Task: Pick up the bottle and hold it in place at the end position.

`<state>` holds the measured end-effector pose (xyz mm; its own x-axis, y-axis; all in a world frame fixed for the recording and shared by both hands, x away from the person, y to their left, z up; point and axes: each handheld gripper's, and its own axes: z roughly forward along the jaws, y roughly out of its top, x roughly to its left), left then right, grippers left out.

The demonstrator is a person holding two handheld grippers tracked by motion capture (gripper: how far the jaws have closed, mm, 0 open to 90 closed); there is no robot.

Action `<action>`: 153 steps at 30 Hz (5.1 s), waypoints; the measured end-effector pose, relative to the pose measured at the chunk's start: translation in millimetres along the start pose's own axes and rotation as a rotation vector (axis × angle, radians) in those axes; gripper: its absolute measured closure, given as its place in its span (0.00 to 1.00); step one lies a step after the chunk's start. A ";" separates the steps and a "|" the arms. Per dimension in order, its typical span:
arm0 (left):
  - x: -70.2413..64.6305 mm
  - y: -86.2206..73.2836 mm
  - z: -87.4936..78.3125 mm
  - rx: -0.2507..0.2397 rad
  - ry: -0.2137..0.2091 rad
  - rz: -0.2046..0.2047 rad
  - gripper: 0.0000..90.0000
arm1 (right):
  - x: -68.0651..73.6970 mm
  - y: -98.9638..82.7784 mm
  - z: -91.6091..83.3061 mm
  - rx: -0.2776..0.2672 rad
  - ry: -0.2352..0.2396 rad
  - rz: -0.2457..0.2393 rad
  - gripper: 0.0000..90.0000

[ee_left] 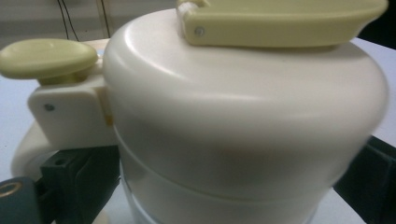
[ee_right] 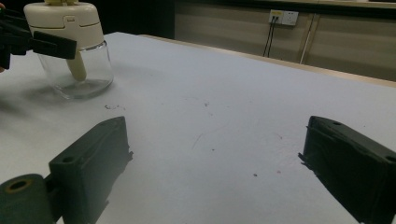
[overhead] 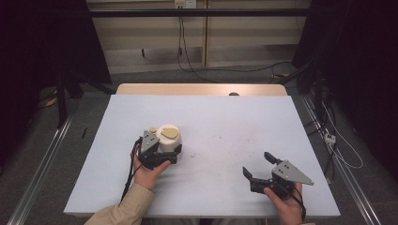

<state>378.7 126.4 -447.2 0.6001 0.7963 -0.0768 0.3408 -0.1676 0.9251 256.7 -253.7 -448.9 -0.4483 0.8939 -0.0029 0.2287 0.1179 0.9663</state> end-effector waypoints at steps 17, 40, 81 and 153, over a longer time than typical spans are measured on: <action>-1.9 -0.3 13.2 -0.014 0.023 -0.013 0.04 | -1.1 -0.3 -0.4 0.003 -0.002 0.008 0.07; -4.1 0.3 15.6 -0.036 0.036 -0.021 0.06 | -2.1 -0.7 -0.3 0.003 -0.002 0.011 0.07; -9.6 26.7 27.0 -0.080 -0.054 -0.020 0.07 | -2.9 -0.8 -0.9 0.002 -0.004 0.008 0.08; -27.4 51.9 67.1 -0.027 -0.150 -0.007 0.07 | -5.0 -2.3 -3.2 0.001 -0.011 0.015 0.08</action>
<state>428.5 56.9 -422.0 0.6998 0.7013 -0.1362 0.3272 -0.1451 0.9338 255.6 -259.8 -450.3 -0.4354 0.9002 0.0089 0.2364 0.1048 0.9660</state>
